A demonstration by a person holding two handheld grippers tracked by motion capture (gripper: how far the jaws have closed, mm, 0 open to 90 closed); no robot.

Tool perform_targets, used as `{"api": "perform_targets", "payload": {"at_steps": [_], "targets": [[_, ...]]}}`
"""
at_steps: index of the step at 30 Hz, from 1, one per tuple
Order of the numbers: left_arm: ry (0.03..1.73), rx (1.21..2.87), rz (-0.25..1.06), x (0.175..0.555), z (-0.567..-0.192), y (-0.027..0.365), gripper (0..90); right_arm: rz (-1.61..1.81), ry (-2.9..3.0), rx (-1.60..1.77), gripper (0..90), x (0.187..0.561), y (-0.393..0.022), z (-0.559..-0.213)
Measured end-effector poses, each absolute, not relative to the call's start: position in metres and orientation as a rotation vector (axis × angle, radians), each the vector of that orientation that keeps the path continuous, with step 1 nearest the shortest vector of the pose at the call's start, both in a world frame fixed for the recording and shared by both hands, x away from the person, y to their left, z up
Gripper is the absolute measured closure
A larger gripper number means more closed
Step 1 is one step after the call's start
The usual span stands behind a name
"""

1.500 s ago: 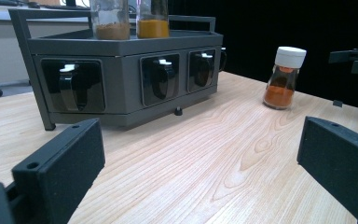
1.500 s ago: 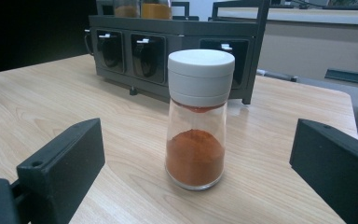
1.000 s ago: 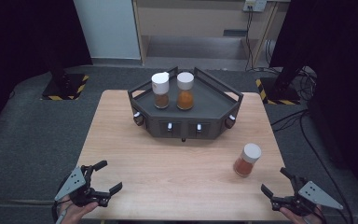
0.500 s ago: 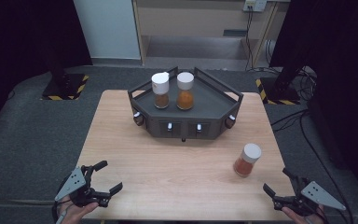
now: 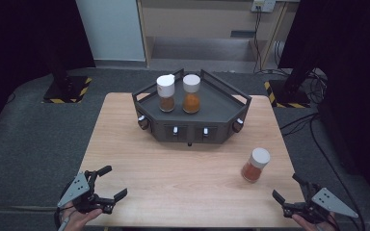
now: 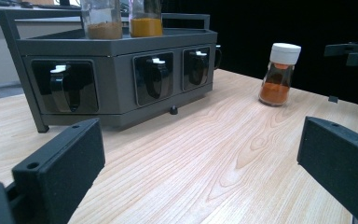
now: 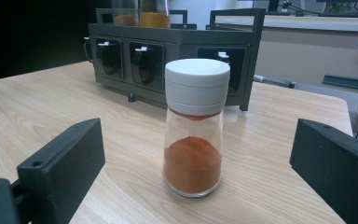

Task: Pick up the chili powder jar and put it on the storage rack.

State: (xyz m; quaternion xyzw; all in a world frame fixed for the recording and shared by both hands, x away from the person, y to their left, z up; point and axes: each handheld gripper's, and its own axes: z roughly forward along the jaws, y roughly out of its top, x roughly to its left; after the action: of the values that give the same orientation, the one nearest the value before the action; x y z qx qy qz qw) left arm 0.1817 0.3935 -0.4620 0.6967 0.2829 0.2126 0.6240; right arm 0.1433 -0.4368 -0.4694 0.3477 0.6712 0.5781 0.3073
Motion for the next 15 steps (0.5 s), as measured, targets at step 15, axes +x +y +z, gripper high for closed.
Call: {"api": "perform_targets", "payload": {"at_steps": [15], "targets": [[0.648, 1.601, 0.487, 0.1826, -0.4619, 0.393, 0.0, 1.532, 1.776, 0.922, 2.7, 0.1415, -0.4368, -0.467]]}}
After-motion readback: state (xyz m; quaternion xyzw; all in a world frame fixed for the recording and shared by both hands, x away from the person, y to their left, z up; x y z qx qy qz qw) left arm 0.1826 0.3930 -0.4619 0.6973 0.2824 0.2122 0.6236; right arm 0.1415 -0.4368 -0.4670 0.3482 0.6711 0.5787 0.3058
